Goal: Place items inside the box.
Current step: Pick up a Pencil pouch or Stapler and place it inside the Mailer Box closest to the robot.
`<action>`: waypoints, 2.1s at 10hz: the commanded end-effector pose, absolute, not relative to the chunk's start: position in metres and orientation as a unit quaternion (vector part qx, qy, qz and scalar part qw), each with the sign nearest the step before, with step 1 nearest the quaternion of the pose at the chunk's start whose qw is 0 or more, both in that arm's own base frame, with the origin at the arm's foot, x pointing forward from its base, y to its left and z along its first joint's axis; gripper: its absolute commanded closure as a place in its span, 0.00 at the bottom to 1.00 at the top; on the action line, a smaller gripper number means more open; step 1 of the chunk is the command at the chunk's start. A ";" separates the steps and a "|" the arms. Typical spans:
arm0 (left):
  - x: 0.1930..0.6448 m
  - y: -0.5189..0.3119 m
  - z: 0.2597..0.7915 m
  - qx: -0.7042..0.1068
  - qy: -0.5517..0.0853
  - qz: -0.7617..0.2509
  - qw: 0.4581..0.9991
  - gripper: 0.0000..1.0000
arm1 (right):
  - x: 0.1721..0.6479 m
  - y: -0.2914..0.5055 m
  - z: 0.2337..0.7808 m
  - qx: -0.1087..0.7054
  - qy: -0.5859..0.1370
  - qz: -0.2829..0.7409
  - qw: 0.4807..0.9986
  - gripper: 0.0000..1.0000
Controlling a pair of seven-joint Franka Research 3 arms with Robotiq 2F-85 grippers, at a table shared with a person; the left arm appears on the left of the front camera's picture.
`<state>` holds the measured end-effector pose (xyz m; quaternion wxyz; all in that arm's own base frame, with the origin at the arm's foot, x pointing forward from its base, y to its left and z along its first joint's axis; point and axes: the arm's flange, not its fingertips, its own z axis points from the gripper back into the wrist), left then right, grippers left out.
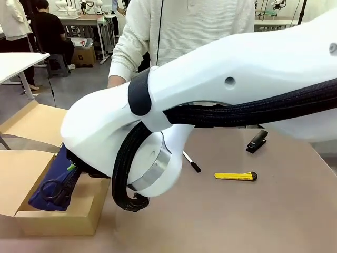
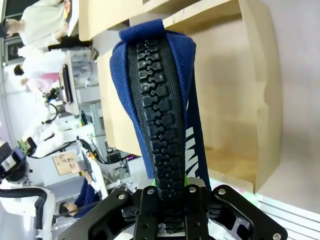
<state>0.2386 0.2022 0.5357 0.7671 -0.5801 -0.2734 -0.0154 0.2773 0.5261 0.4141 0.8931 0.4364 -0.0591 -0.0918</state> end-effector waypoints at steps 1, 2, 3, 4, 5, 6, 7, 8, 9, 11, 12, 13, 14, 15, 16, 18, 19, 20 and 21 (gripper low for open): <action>0.237 0.202 0.536 -0.580 -0.280 -0.028 0.764 0.00 | 0.290 0.547 0.418 0.449 -0.053 -0.087 0.888 0.92; 0.237 0.202 0.536 -0.580 -0.280 -0.028 0.764 0.00 | 0.297 0.557 0.420 0.446 -0.047 -0.085 0.890 0.92; 0.237 0.202 0.536 -0.580 -0.280 -0.028 0.764 0.00 | 0.302 0.565 0.419 0.441 -0.043 -0.092 0.892 0.92; 0.237 0.202 0.536 -0.580 -0.280 -0.028 0.764 0.00 | 0.305 0.572 0.415 0.433 -0.042 -0.099 0.895 0.92; 0.237 0.202 0.536 -0.580 -0.280 -0.028 0.764 0.00 | 0.310 0.577 0.409 0.424 -0.053 -0.108 0.898 0.92; 0.237 0.202 0.536 -0.580 -0.280 -0.028 0.764 0.00 | 0.312 0.585 0.404 0.415 -0.044 -0.110 0.902 0.92; 0.237 0.202 0.536 -0.580 -0.280 -0.028 0.764 0.00 | 0.315 0.593 0.401 0.409 -0.055 -0.107 0.904 0.92; 0.237 0.202 0.536 -0.580 -0.280 -0.028 0.764 0.00 | 0.320 0.603 0.398 0.401 -0.071 -0.101 0.908 0.92; 0.237 0.202 0.536 -0.580 -0.280 -0.028 0.764 0.00 | 0.326 0.608 0.396 0.392 -0.068 -0.101 0.912 0.92; 0.237 0.202 0.536 -0.580 -0.280 -0.028 0.764 0.00 | 0.330 0.617 0.389 0.377 -0.043 -0.104 0.919 0.92; 0.237 0.202 0.536 -0.580 -0.280 -0.028 0.764 0.00 | 0.328 0.624 0.387 0.373 -0.042 -0.104 0.921 0.92; 0.237 0.202 0.536 -0.580 -0.280 -0.028 0.764 0.00 | 0.330 0.630 0.386 0.369 -0.054 -0.110 0.921 0.92; 0.237 0.202 0.536 -0.580 -0.280 -0.028 0.764 0.00 | 0.333 0.636 0.385 0.365 -0.062 -0.106 0.923 0.92; 0.237 0.202 0.536 -0.580 -0.280 -0.028 0.764 0.00 | 0.334 0.640 0.382 0.354 -0.054 -0.099 0.928 0.92; 0.237 0.202 0.536 -0.580 -0.280 -0.028 0.764 0.00 | 0.336 0.643 0.378 0.340 -0.053 -0.099 0.934 0.92; 0.237 0.202 0.536 -0.580 -0.280 -0.028 0.764 0.00 | 0.339 0.644 0.370 0.307 -0.060 -0.108 0.944 0.92; 0.237 0.202 0.536 -0.580 -0.280 -0.028 0.764 0.00 | 0.342 0.644 0.363 0.292 -0.046 -0.108 0.949 0.92; 0.237 0.202 0.536 -0.580 -0.280 -0.028 0.764 0.00 | 0.342 0.646 0.358 0.282 -0.027 -0.103 0.954 0.92; 0.237 0.202 0.536 -0.580 -0.280 -0.028 0.764 0.00 | 0.341 0.647 0.356 0.276 -0.016 -0.097 0.956 0.92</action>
